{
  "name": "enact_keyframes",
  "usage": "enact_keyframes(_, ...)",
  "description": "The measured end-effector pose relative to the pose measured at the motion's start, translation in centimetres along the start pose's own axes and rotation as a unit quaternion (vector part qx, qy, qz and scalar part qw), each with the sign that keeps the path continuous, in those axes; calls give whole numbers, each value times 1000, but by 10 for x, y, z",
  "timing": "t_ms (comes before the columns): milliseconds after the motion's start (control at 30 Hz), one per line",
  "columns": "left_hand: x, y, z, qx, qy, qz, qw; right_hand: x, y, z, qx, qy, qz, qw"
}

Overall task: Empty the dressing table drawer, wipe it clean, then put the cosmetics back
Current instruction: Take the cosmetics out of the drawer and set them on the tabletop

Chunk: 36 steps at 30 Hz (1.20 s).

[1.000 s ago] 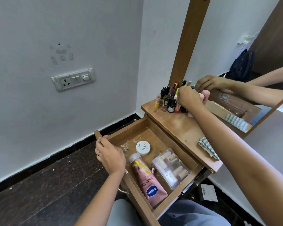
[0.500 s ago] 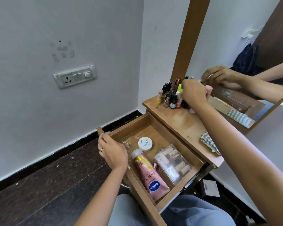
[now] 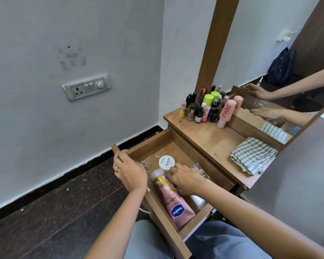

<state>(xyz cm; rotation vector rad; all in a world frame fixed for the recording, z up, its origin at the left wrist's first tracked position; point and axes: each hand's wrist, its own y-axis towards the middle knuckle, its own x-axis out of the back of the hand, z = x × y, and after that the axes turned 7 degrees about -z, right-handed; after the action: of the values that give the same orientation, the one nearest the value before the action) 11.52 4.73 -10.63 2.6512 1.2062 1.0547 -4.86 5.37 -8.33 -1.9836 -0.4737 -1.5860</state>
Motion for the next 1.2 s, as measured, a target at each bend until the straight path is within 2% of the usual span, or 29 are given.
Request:
enact_keyframes(100, -1, 0, 1, -1, 5, 3, 1000, -21, 1, 1, 18, -61, -16, 998)
enact_keyframes(333, -2, 0, 2, -9, 9, -4, 1000, -20, 8, 1, 32, -94, -26, 995)
enact_keyframes(600, -1, -1, 1, -16, 1, -7, 1000, -9, 20, -3, 37, -66, -26, 997)
enact_keyframes(867, -1, -1, 0, -12, -5, -5, 1000, -15, 11, -9, -89, 80, -86, 989)
enact_keyframes(1000, -1, -1, 1, -9, -6, -6, 1000, -11, 5, -5, -194, 194, -152, 950)
enact_keyframes(1200, -3, 0, 4, -10, 1, -3, 1000, -23, 6, -2, -273, 287, -238, 887)
